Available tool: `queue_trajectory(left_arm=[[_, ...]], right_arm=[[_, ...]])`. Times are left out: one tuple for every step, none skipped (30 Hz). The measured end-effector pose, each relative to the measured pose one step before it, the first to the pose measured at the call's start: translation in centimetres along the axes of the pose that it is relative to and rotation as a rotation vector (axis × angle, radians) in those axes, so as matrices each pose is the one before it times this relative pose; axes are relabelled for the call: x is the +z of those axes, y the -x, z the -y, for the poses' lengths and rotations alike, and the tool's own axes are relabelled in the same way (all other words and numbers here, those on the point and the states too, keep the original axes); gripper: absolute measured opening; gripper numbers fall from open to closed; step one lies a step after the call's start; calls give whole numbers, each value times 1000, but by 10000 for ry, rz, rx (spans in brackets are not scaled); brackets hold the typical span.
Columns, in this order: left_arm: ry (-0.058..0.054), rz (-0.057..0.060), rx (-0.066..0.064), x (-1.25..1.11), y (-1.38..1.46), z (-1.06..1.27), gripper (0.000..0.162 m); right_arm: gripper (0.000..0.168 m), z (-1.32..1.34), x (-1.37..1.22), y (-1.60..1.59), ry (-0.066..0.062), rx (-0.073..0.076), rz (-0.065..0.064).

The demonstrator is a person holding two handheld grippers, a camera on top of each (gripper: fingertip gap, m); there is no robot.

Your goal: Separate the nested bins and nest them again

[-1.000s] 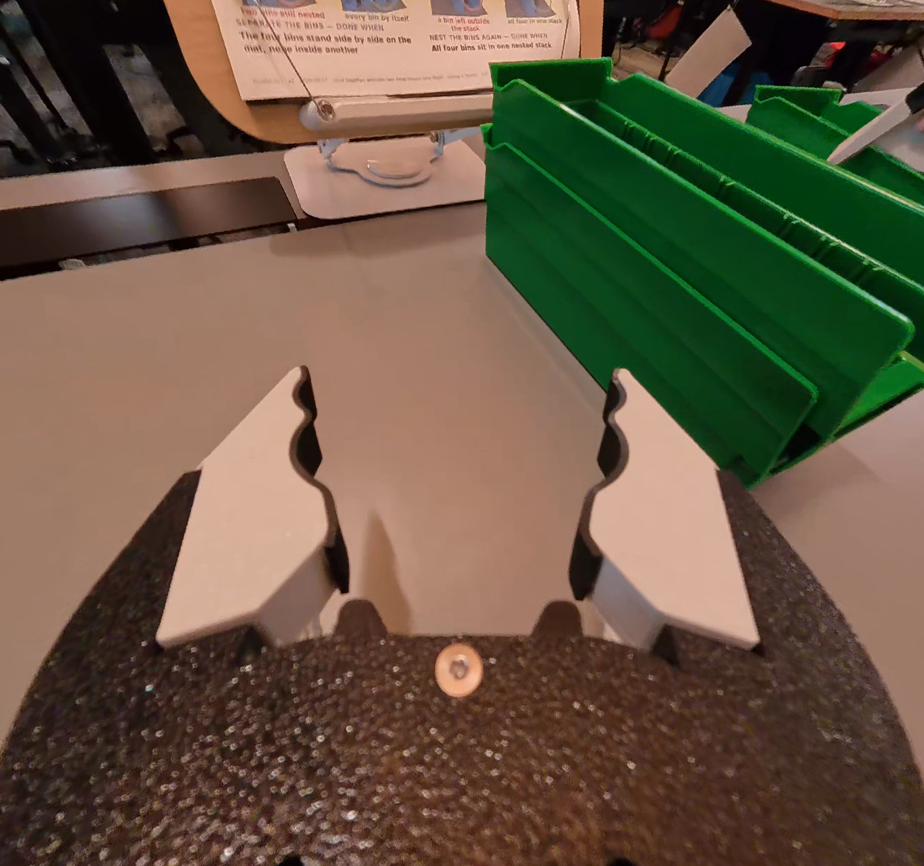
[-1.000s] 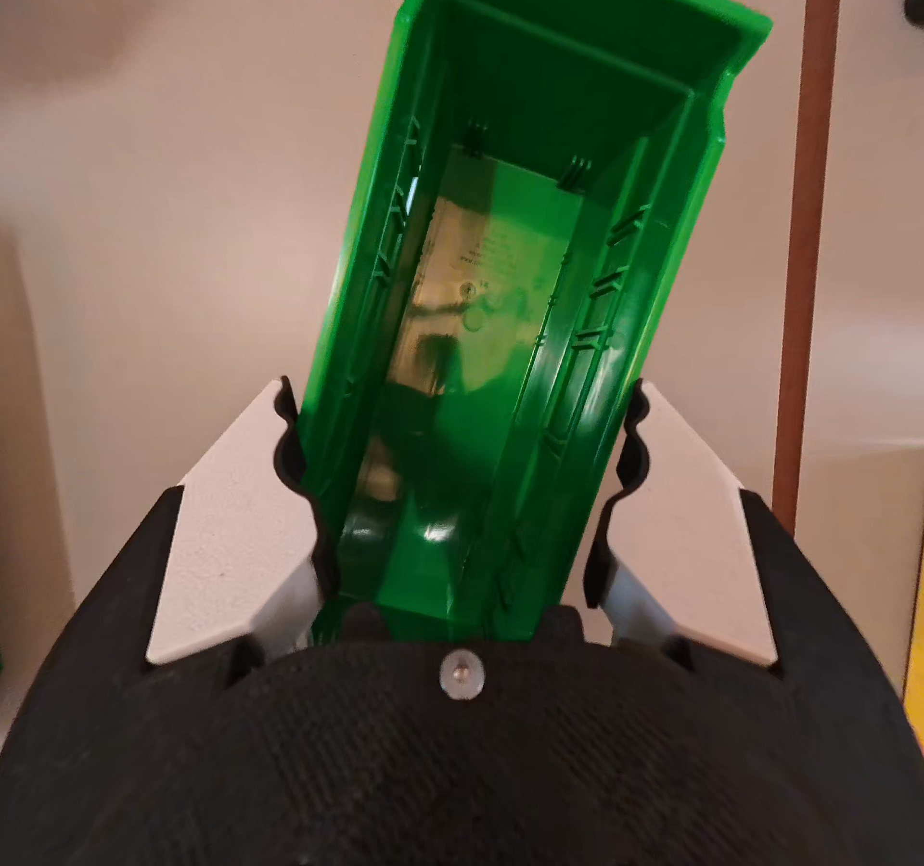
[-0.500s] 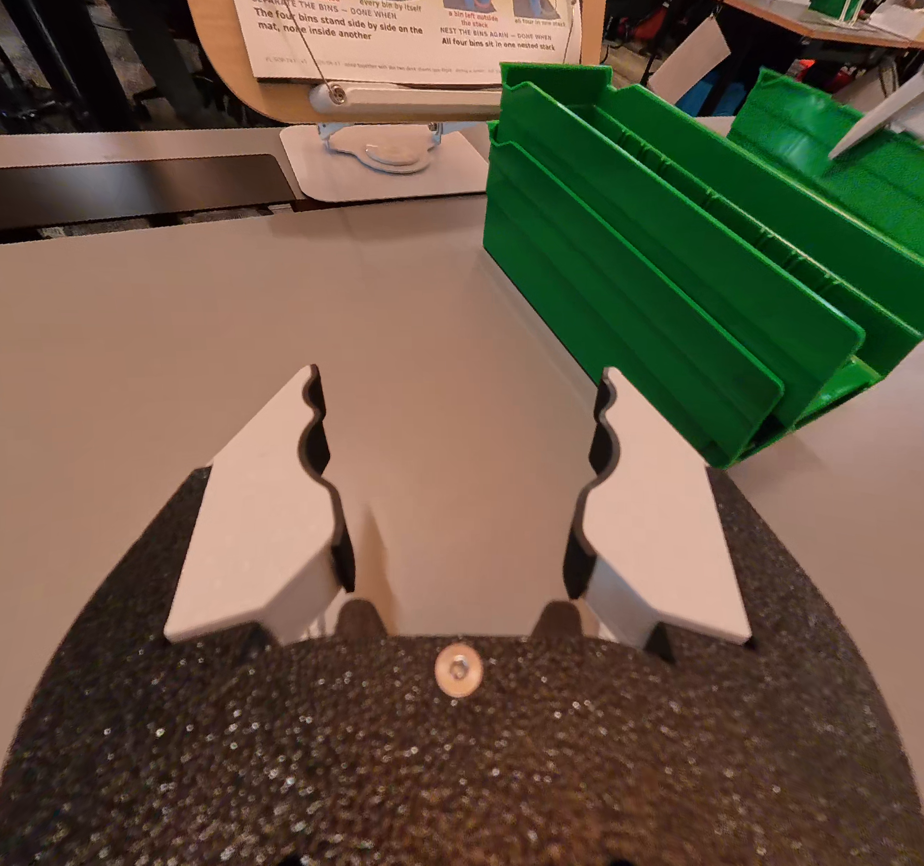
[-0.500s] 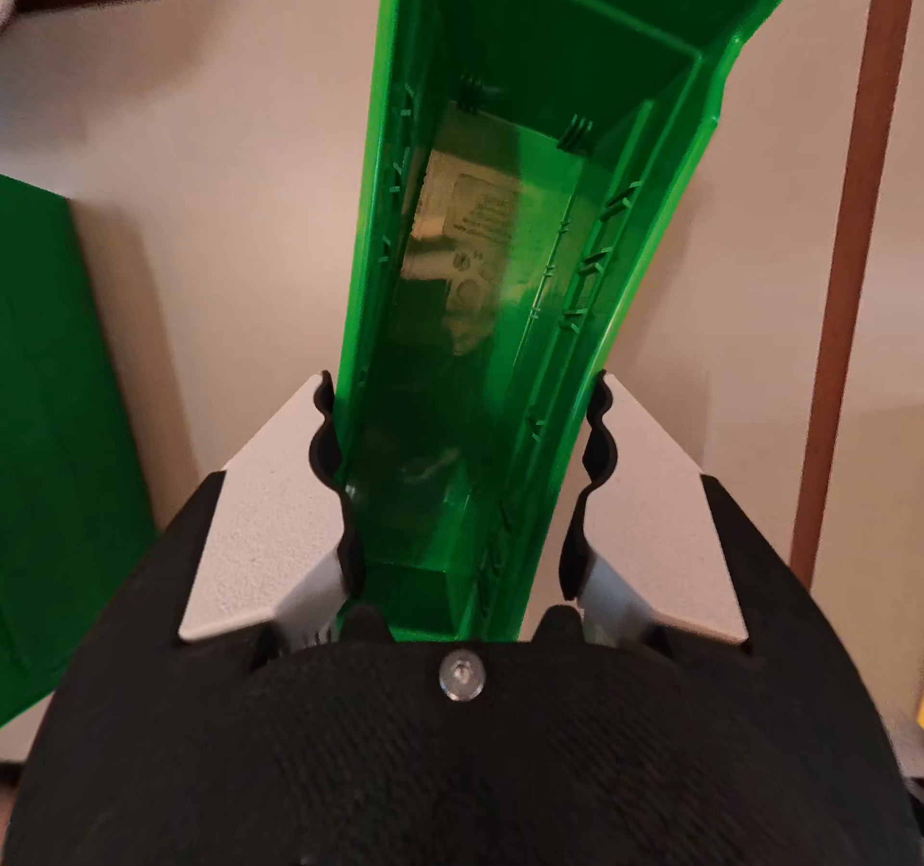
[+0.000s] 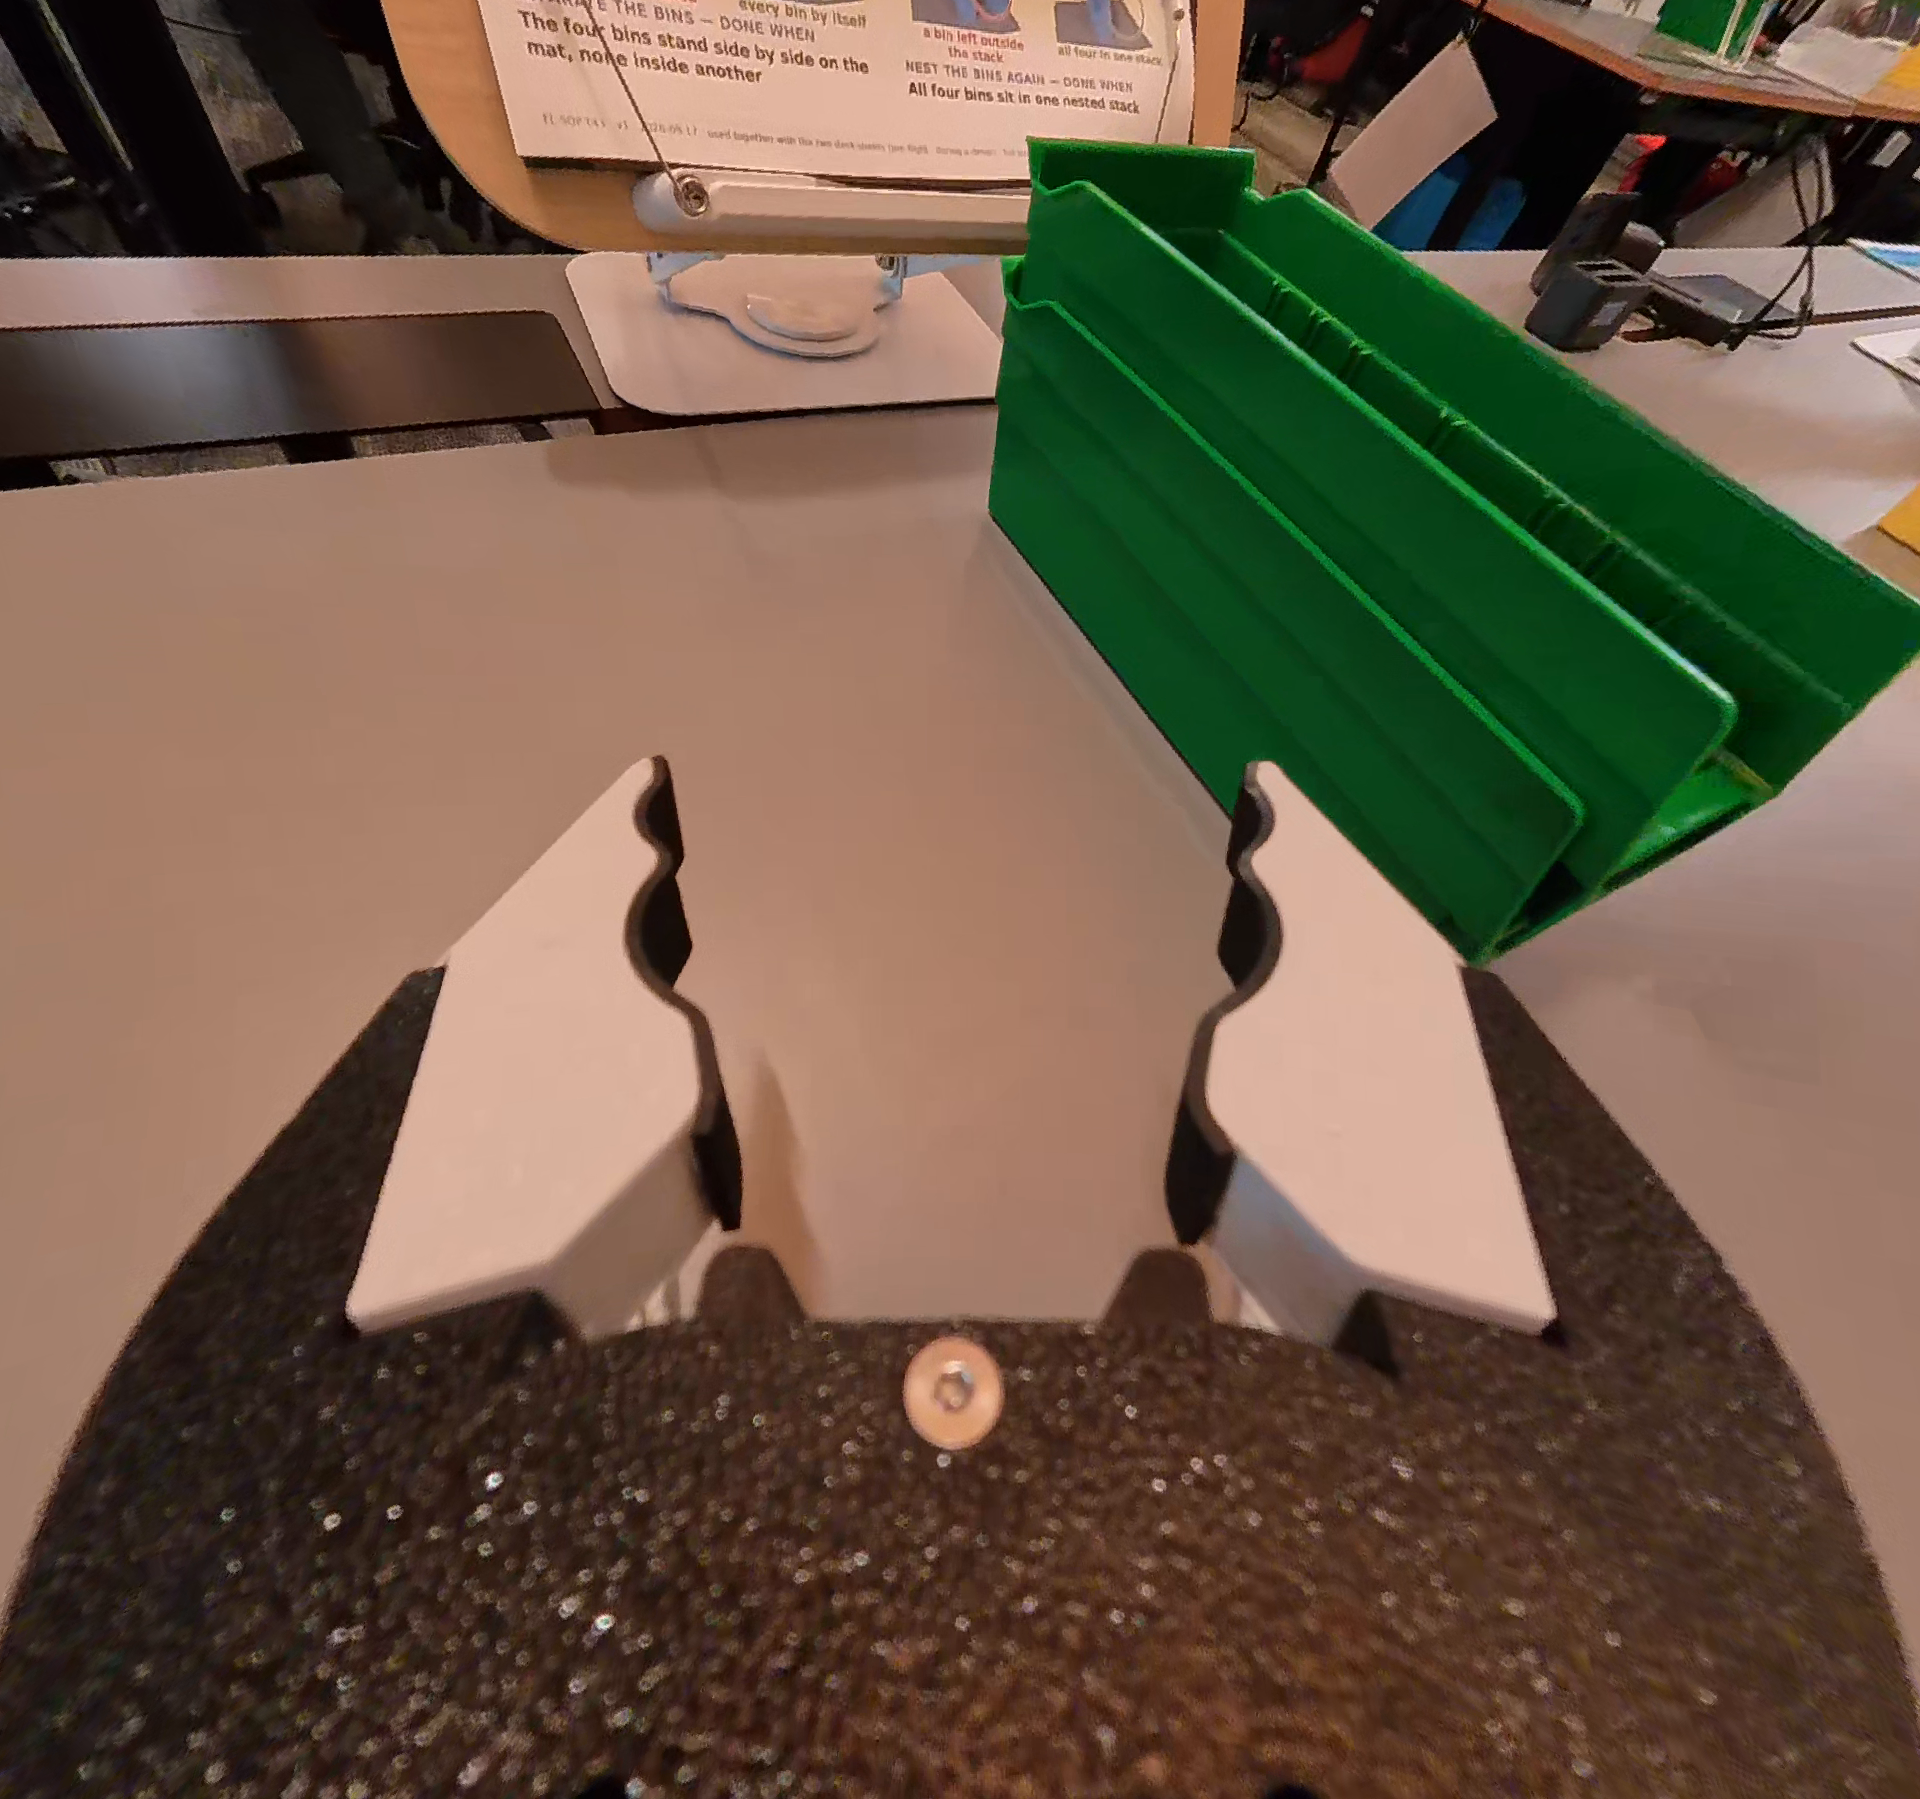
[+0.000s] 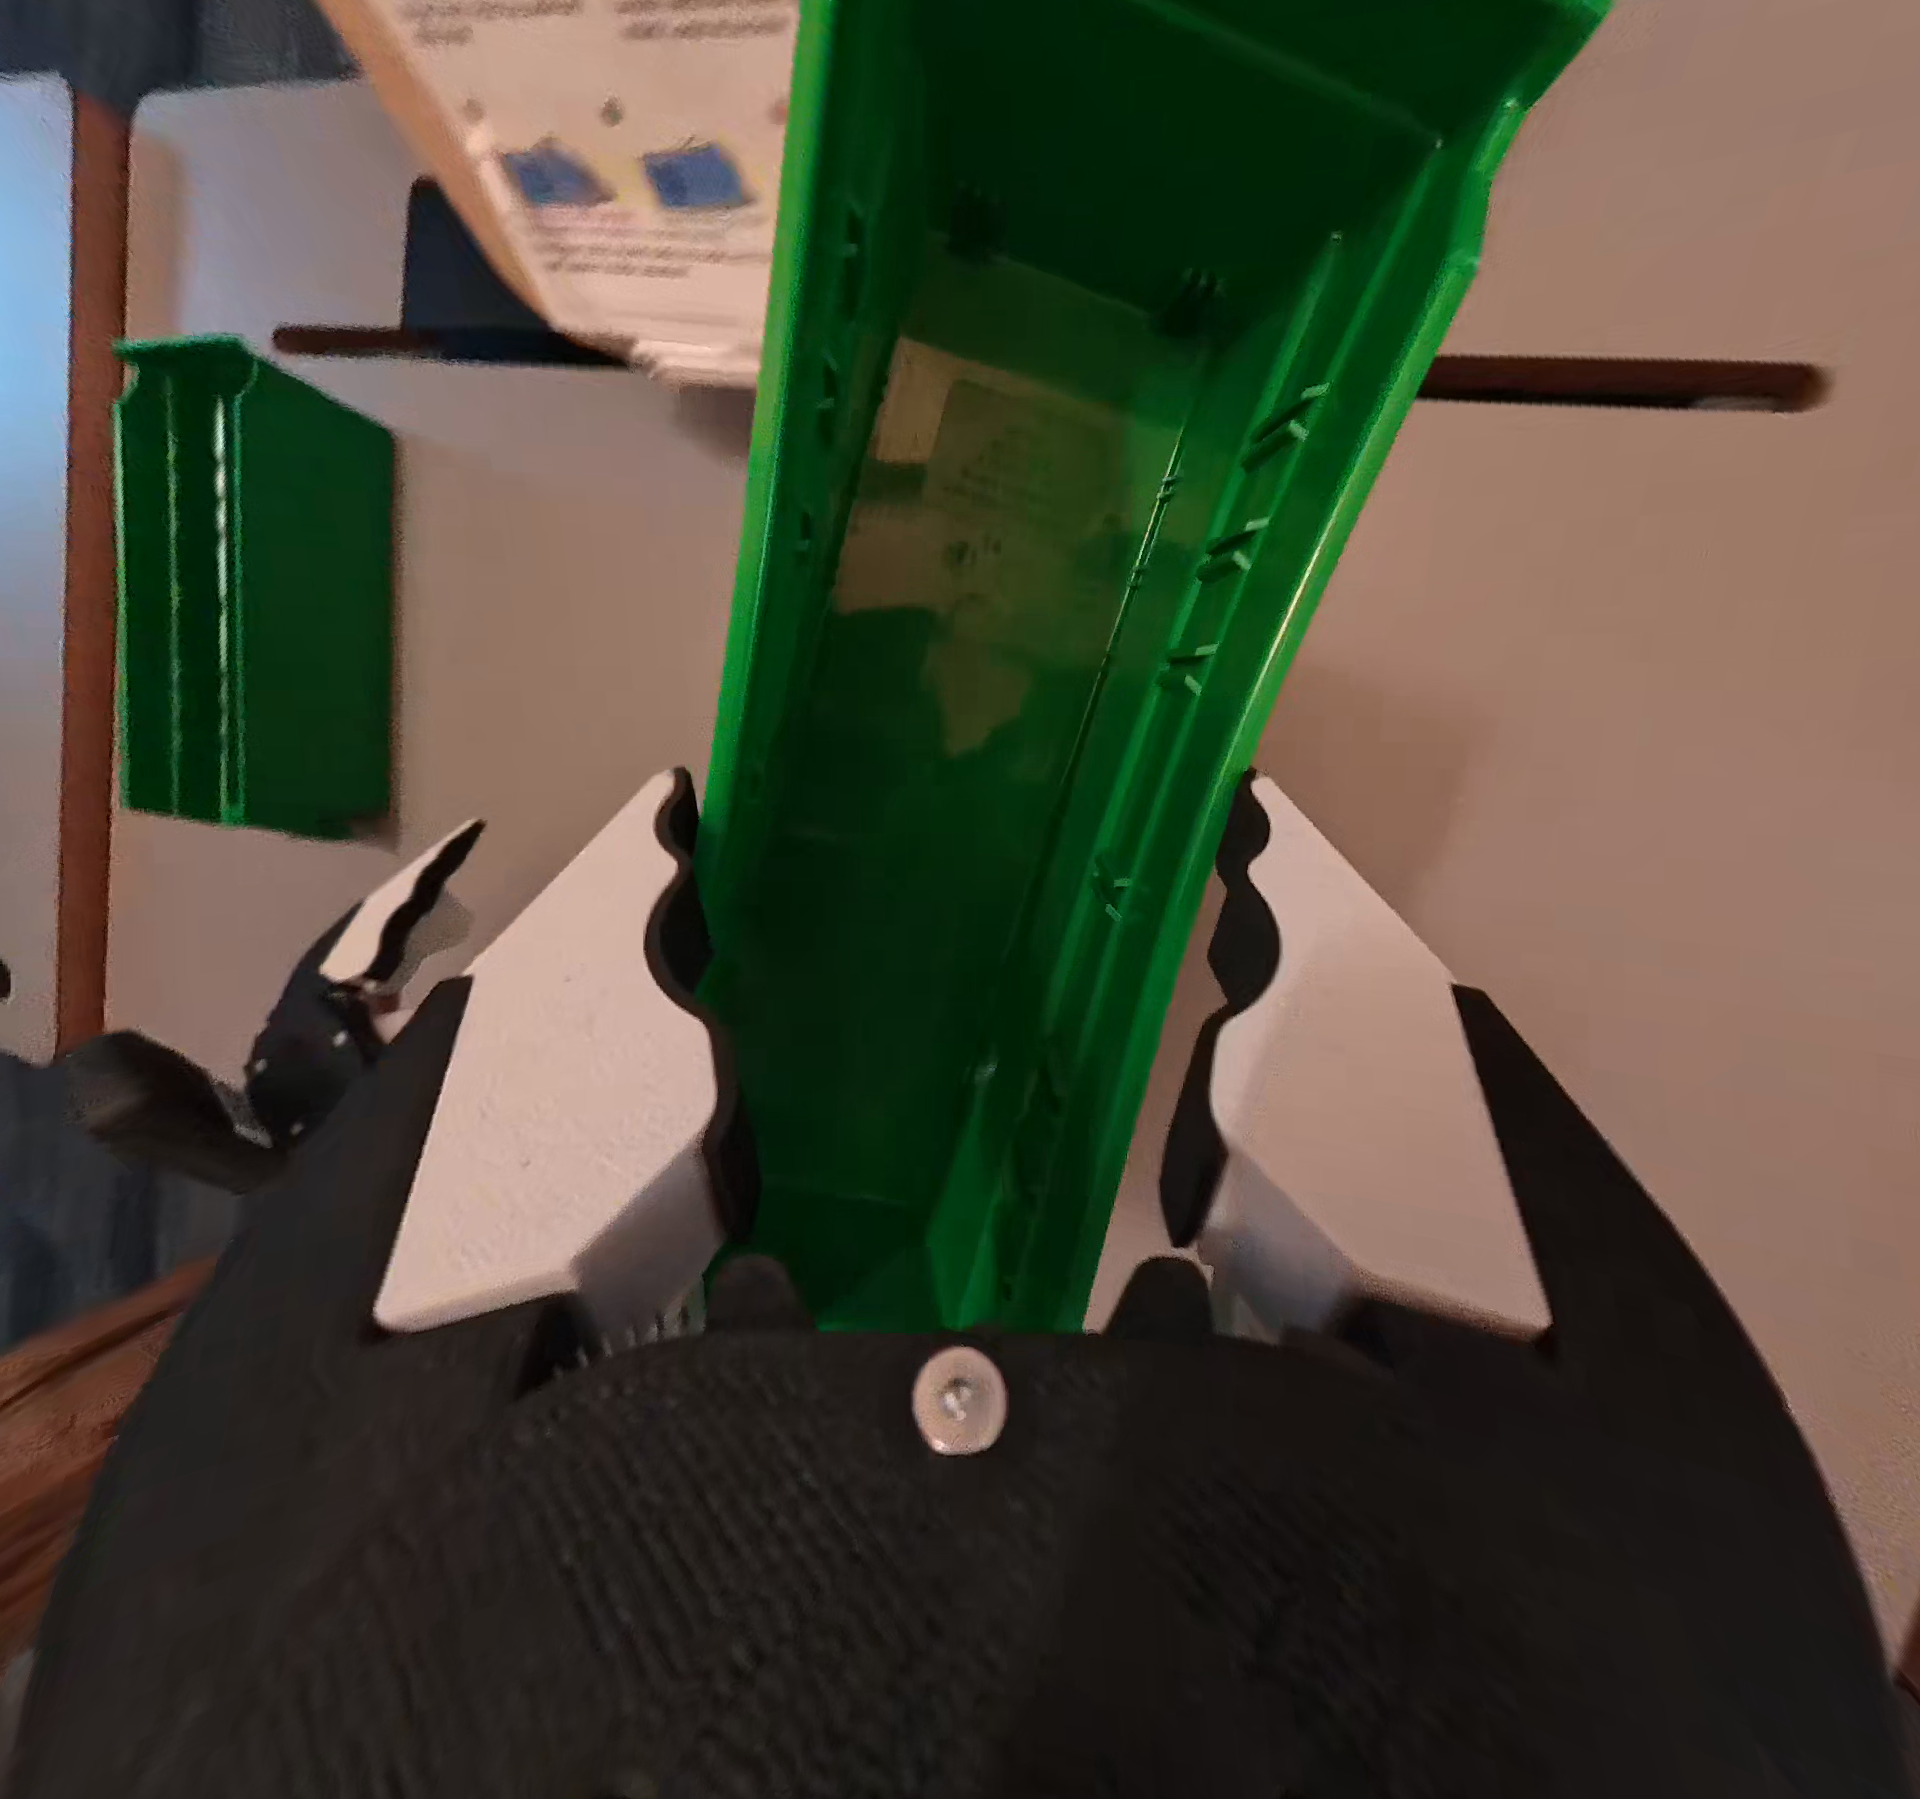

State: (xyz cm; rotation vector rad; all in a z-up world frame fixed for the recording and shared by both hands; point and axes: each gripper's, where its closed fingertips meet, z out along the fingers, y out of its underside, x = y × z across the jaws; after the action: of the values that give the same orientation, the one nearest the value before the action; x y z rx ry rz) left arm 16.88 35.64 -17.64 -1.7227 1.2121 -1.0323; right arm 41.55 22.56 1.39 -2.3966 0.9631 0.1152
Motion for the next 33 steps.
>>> queue_trajectory(left_arm=[[-18,-39,13,-166,-91,97,103],[-24,-48,8,-191,-93,108,103],[-48,-23,-7,-209,-42,133,103],[-60,-3,-15,-233,18,146,103],[-51,-11,-14,-247,18,134,102],[-36,-36,-14,-232,-2,84,101],[-47,-30,-32,-188,24,77,101],[-43,-13,-50,-120,67,73,101],[-6,-50,-48,-65,4,-4,100],[32,-100,-46,-19,-83,-66,99],[49,-74,-49,9,-54,-88,99],[32,-11,-41,25,41,-73,99],[11,19,-17,30,77,-30,99],[11,-4,-7,42,35,-8,99],[11,-27,-8,51,-26,-22,99],[6,-20,-16,62,-18,-33,99],[22,-17,-21,82,-21,-55,99],[39,-23,-18,90,-47,-87,99],[52,-15,-7,93,-36,-114,99],[49,13,8,80,-15,-111,99],[46,12,21,67,-28,-106,99],[66,-12,22,58,-74,-124,99],[65,-17,33,39,-79,-98,99],[25,10,41,27,-21,-44,99],[-1,30,17,44,41,-6,99],[11,2,-11,50,18,-42,99],[25,-24,-30,64,-14,-57,99],[32,-26,-20,65,-24,-90,99],[30,7,0,46,20,-99,99],[28,22,7,49,41,-76,99],[33,5,9,48,11,-60,99],[36,-18,7,41,-34,-58,99],[19,-5,0,26,-31,-26,99]], right_arm=[[100,-442,875,1586,172,-211,125],[100,-370,921,1297,142,-179,62],[100,-350,909,1035,153,-160,2],[100,-316,885,811,130,-197,-56],[100,-302,794,598,135,-225,-96],[100,-264,691,365,95,-181,-116],[100,-236,620,134,78,-59,-146],[100,-195,602,-27,37,6,-163],[100,-314,561,-93,110,-4,-133],[100,-289,533,-165,75,37,-103],[100,-318,495,-238,80,94,-91],[100,-206,449,-313,0,117,-92],[100,-145,431,-328,-50,96,-117],[101,-140,438,-309,-56,53,-146],[101,-143,442,-220,-48,-16,-121],[101,-131,453,9,-55,-35,-28],[101,-175,447,73,-2,0,-43],[101,50,342,189,-142,5,5],[101,223,173,263,-243,-47,1],[101,-10,187,201,-69,-143,-96],[101,-174,179,62,51,-218,-217],[101,-308,201,-139,118,-320,-373],[101,-267,215,-98,76,-282,-320],[101,-40,244,100,-110,-77,-111],[101,98,281,214,-261,189,52],[101,-2,394,316,-199,161,168],[101,-26,305,257,-133,63,155],[101,-19,92,96,-91,108,86],[102,0,42,108,-108,41,119],[102,-36,-13,43,-136,84,96],[103,-144,44,46,-132,155,73],[103,-286,86,48,-2,68,59],[103,-94,28,18,-62,21,69]])
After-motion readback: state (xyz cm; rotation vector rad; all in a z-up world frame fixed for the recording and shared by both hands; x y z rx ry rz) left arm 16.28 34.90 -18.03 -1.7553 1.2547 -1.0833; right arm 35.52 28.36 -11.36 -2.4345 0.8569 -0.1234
